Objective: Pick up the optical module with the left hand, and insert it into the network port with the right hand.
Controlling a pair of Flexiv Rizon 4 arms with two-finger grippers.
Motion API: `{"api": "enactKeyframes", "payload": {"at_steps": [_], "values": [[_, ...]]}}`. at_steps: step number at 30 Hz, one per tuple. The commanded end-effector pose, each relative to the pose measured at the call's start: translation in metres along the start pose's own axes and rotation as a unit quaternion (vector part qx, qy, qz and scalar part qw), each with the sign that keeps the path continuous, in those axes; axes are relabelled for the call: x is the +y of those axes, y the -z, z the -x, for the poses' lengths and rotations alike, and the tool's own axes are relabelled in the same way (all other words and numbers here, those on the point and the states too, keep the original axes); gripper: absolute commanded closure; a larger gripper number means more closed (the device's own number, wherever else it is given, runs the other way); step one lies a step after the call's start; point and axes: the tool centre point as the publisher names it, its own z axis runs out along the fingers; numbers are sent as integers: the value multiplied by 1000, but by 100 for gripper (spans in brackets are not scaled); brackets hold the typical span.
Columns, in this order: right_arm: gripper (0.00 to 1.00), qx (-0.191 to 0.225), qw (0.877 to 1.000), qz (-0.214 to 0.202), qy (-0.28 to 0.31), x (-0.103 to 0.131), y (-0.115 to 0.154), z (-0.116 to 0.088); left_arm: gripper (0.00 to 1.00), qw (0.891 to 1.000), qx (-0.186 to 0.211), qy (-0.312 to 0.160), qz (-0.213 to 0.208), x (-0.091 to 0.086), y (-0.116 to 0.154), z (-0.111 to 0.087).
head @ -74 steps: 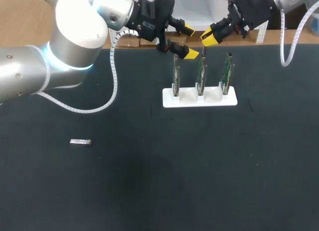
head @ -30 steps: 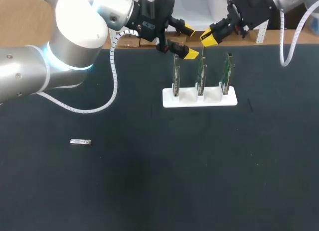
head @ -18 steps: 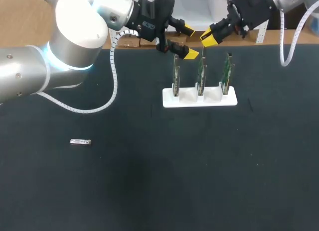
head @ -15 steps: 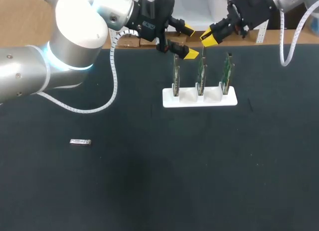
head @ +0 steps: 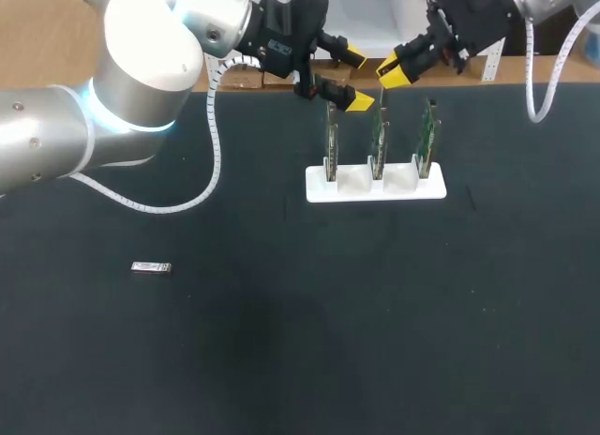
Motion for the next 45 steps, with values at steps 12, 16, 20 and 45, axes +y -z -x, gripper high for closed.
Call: {"api": "enactKeyframes", "payload": {"at_steps": [12, 16, 20, 45], "values": [[100, -1, 1000, -5, 1, 0, 0, -1, 0, 1000, 4, 2, -1, 1, 0, 2], [100, -1, 1000, -7, 1, 0, 0, -1, 0, 1000, 4, 2, -1, 1, 0, 2], [100, 0, 1000, -11, -1, 0, 0, -1, 0, 1000, 4, 2, -1, 1, 0, 2], [100, 5, 1000, -7, -9, 1, -4, -7, 0, 1000, 4, 2, -1, 1, 0, 2]]}}
